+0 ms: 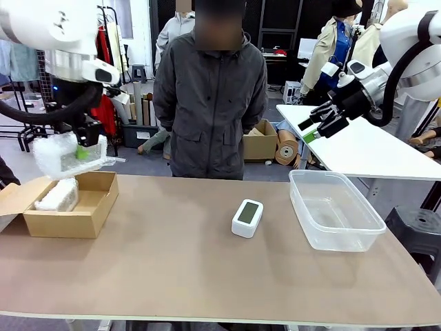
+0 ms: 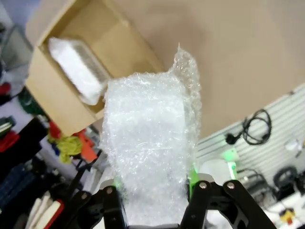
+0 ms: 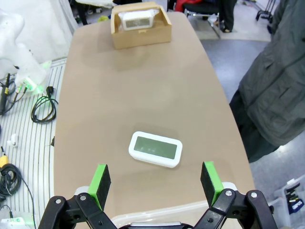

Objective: Separate and place wrapped and unwrapped clocks.
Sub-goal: If the picked Digital clock is wrapped, place it in the Package Box ; if not, place it in the Organizing box.

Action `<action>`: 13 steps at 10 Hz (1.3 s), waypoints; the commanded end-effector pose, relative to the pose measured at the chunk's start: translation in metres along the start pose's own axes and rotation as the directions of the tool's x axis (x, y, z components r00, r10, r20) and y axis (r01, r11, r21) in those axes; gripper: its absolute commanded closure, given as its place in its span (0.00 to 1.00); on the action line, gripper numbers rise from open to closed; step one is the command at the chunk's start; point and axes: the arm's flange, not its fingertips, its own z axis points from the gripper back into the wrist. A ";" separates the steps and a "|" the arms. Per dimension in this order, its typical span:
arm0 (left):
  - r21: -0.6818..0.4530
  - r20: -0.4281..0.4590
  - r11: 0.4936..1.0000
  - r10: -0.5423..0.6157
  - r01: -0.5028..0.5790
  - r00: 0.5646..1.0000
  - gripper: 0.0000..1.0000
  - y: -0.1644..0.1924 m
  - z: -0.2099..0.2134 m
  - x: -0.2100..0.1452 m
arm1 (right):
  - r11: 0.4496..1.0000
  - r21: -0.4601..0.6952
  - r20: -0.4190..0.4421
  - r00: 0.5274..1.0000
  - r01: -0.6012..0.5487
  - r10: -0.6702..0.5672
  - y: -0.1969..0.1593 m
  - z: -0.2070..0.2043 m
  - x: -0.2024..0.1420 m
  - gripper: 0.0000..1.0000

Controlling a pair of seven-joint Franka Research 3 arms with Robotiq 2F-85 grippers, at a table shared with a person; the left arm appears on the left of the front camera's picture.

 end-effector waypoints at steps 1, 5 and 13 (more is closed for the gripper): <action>0.013 -0.022 0.997 0.072 -0.071 0.997 1.00 -0.005 -0.026 0.021 | 1.000 -0.006 0.000 1.000 -0.004 0.004 0.000 0.001 0.002 0.00; -0.063 0.048 0.940 0.339 -0.335 0.940 1.00 0.010 -0.061 0.052 | 1.000 -0.006 0.000 1.000 -0.004 0.004 0.000 0.001 0.002 0.00; -0.070 0.131 0.906 0.422 -0.416 0.897 1.00 0.088 -0.110 0.070 | 1.000 -0.006 0.000 1.000 -0.004 0.004 0.000 0.001 0.002 0.00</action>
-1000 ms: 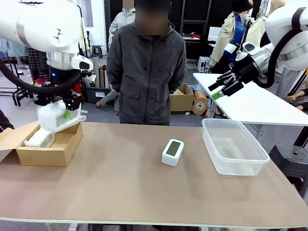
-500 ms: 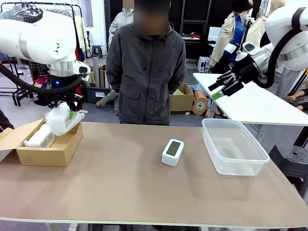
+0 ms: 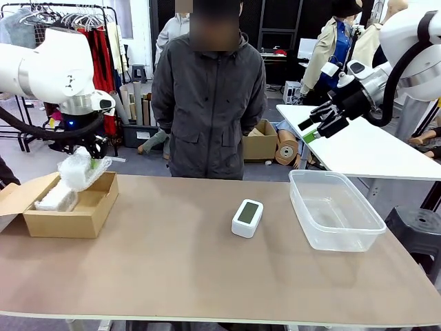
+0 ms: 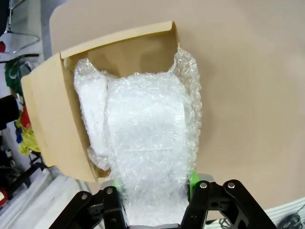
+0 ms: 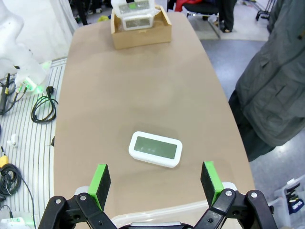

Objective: Separate and place wrapped and unwrapped clocks.
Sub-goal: If the picked Digital clock is wrapped, place it in the Package Box ; if not, place it in the Organizing box.

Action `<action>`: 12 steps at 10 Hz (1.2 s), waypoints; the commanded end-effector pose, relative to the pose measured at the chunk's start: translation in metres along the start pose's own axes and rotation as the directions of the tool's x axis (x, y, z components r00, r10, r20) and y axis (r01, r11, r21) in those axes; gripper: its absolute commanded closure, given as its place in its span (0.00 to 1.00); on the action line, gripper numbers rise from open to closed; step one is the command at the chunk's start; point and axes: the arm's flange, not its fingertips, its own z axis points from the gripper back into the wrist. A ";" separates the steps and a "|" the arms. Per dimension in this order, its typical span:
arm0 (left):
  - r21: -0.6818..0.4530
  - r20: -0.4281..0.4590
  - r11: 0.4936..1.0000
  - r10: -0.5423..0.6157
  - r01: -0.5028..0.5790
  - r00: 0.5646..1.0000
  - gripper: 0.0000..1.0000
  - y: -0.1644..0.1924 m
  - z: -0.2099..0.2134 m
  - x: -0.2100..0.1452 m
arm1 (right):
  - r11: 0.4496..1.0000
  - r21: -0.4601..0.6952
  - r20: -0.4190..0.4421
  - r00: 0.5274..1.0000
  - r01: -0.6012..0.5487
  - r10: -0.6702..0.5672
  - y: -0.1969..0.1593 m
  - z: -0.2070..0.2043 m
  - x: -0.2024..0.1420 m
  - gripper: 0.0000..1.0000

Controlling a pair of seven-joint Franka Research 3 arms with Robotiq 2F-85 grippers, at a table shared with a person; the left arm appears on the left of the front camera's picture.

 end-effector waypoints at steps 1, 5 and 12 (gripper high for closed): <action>-0.079 -0.052 0.993 -0.096 0.091 0.994 1.00 -0.004 -0.003 0.006 | 1.000 -0.006 0.000 1.000 -0.004 0.004 0.000 0.001 0.002 0.00; 0.000 0.000 1.000 0.000 0.000 1.000 1.00 0.000 0.000 0.000 | 1.000 -0.006 0.000 1.000 -0.004 0.004 0.000 0.001 0.002 0.00; 0.024 0.022 0.992 0.126 -0.126 0.992 1.00 0.006 -0.053 0.017 | 1.000 -0.006 0.000 1.000 -0.004 0.004 0.000 0.001 0.002 0.00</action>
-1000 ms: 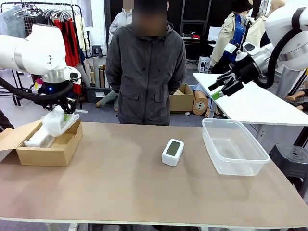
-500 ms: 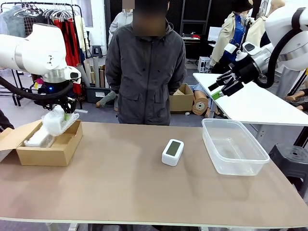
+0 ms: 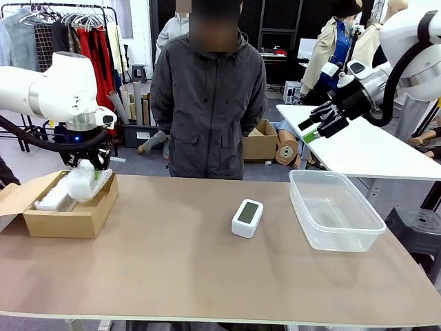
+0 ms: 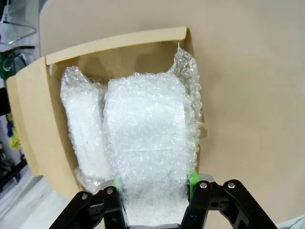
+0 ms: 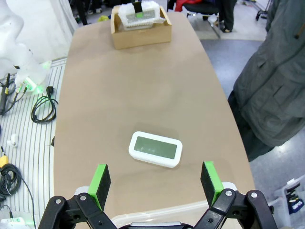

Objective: Separate and place wrapped and unwrapped clocks.
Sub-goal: If the picked Digital clock is wrapped, place it in the Package Box ; if not, place it in the Organizing box.

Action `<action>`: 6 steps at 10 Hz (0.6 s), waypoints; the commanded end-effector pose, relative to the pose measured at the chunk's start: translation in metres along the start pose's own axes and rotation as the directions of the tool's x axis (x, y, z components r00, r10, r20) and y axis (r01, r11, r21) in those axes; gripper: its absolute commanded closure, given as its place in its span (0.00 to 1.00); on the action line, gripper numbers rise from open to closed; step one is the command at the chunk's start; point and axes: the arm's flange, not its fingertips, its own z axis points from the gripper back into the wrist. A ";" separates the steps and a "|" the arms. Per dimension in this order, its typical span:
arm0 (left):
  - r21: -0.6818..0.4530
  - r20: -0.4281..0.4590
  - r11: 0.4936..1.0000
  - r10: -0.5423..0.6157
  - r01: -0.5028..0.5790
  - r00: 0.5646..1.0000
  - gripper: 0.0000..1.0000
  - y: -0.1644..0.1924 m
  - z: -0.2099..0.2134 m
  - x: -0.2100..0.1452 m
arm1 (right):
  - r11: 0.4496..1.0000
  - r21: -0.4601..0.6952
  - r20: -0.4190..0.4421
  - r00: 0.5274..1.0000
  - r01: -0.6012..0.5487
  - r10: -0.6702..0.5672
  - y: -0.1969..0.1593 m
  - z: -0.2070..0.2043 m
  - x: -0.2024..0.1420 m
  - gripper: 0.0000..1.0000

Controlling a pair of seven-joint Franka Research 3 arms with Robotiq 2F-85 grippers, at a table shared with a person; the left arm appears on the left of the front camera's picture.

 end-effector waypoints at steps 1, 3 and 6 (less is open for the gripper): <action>0.040 0.036 0.996 0.084 -0.085 0.996 1.00 0.006 -0.008 0.004 | 1.000 -0.006 0.000 1.000 -0.004 0.004 0.000 0.001 0.002 0.00; 0.022 0.012 0.995 0.095 -0.095 0.995 1.00 0.005 -0.019 0.006 | 1.000 -0.006 0.000 1.000 -0.004 0.004 0.000 0.001 0.002 0.00; 0.035 -0.004 0.997 0.074 -0.073 0.997 1.00 -0.002 -0.038 0.009 | 1.000 -0.006 0.000 1.000 -0.004 0.004 0.000 0.001 0.002 0.00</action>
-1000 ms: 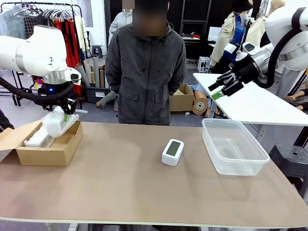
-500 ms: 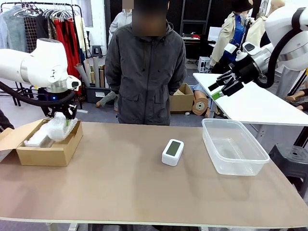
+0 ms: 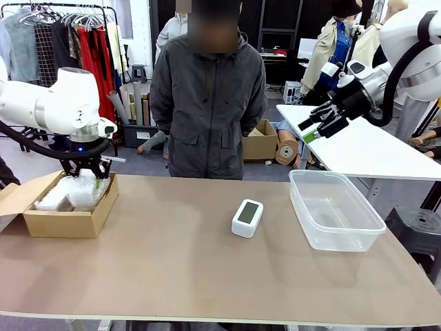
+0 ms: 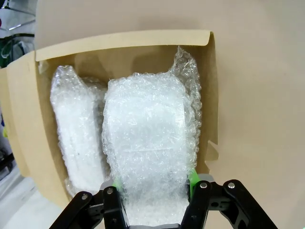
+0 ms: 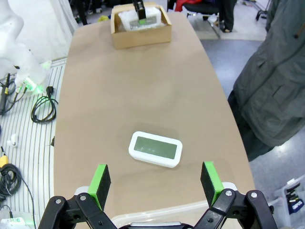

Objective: Separate and place wrapped and unwrapped clocks.
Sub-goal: If the picked Digital clock is wrapped, place it in the Package Box ; if not, place it in the Organizing box.

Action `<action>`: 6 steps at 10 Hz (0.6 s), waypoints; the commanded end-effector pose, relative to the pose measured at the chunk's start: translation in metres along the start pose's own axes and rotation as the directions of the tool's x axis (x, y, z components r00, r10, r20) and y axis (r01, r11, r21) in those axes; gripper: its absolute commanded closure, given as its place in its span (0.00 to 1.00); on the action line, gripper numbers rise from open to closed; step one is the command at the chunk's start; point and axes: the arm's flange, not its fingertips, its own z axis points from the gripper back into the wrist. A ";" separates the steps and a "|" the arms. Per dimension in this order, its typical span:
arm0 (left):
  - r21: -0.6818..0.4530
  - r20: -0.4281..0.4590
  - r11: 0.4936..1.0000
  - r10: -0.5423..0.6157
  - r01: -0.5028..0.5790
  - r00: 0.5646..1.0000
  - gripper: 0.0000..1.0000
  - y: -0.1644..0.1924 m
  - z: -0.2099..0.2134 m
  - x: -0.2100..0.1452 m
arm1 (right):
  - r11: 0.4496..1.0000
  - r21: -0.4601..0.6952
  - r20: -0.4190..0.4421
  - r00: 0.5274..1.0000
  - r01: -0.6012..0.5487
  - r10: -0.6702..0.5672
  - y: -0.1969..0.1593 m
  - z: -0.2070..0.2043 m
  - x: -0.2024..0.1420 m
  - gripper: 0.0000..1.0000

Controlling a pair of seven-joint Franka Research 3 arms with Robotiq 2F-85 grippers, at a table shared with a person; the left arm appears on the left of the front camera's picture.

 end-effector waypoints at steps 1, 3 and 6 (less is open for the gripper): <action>0.040 0.032 0.999 0.009 -0.011 0.999 1.00 -0.005 -0.009 0.005 | 1.000 -0.006 0.000 1.000 -0.004 0.004 0.000 0.001 0.002 0.00; 0.057 0.023 0.998 0.009 -0.010 1.000 1.00 -0.011 -0.023 0.005 | 1.000 -0.006 0.000 1.000 -0.004 0.004 0.000 0.001 0.002 0.00; 0.065 0.000 0.998 0.010 -0.010 1.000 1.00 -0.011 -0.039 0.007 | 1.000 -0.006 0.000 1.000 -0.004 0.004 0.000 0.001 0.002 0.00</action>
